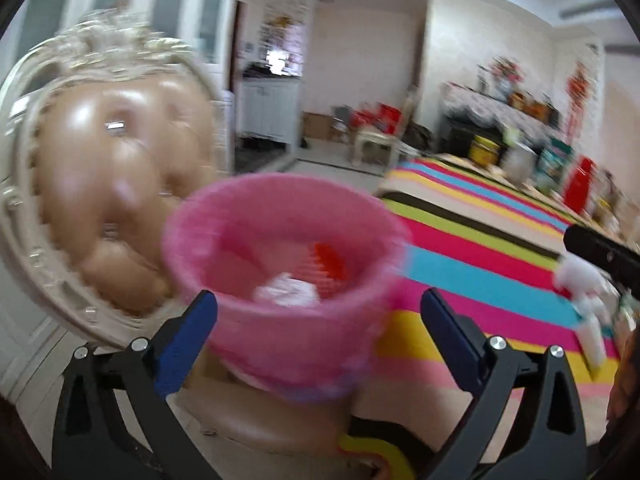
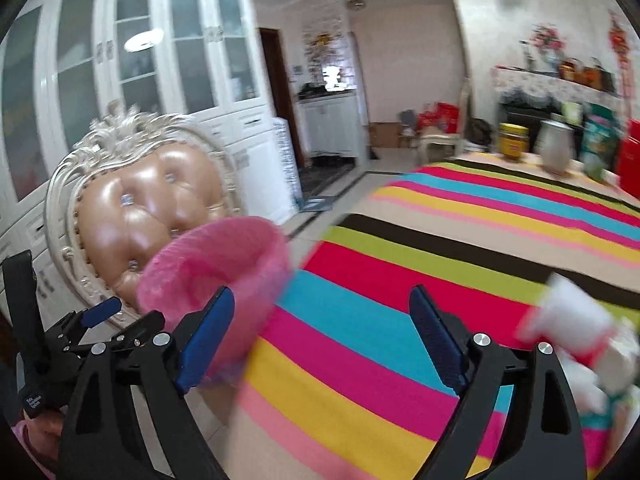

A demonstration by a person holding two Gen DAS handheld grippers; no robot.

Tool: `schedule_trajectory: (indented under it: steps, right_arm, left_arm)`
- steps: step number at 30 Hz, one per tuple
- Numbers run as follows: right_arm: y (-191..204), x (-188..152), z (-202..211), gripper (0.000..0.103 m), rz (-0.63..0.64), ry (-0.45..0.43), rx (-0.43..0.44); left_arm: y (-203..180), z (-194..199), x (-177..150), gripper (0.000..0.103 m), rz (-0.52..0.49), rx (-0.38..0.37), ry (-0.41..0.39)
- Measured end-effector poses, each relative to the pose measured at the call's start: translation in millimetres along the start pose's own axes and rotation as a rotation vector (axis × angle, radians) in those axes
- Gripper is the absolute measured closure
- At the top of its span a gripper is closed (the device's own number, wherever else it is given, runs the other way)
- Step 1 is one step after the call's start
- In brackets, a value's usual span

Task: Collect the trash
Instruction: 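Return to the table and grasp the white patterned paper cup with the right gripper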

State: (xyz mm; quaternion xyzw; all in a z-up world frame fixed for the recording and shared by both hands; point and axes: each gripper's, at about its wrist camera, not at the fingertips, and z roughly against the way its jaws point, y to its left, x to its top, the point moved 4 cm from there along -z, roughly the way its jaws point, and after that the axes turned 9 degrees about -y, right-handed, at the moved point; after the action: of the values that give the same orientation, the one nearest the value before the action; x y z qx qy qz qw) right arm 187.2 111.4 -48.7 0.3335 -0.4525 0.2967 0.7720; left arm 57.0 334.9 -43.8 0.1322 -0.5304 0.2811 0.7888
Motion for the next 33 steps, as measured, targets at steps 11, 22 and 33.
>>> schedule_trajectory:
  steps: [11, 22, 33]
  right_arm:
    - [-122.4, -33.7, 116.8, 0.018, -0.134, -0.041, -0.254]
    - [-201.5, -72.5, 169.1, 0.018, -0.283, -0.022, -0.409]
    - [-203.9, -88.6, 153.6, 0.018, -0.274, 0.076, -0.428]
  left_arm:
    - [-129.4, 5.6, -26.6, 0.005, -0.093, -0.233, 0.094]
    - [-214.0, 12.3, -53.9, 0.005, -0.186, -0.363, 0.172]
    - [-272.7, 9.8, -64.9, 0.005, -0.27, -0.445, 0.212]
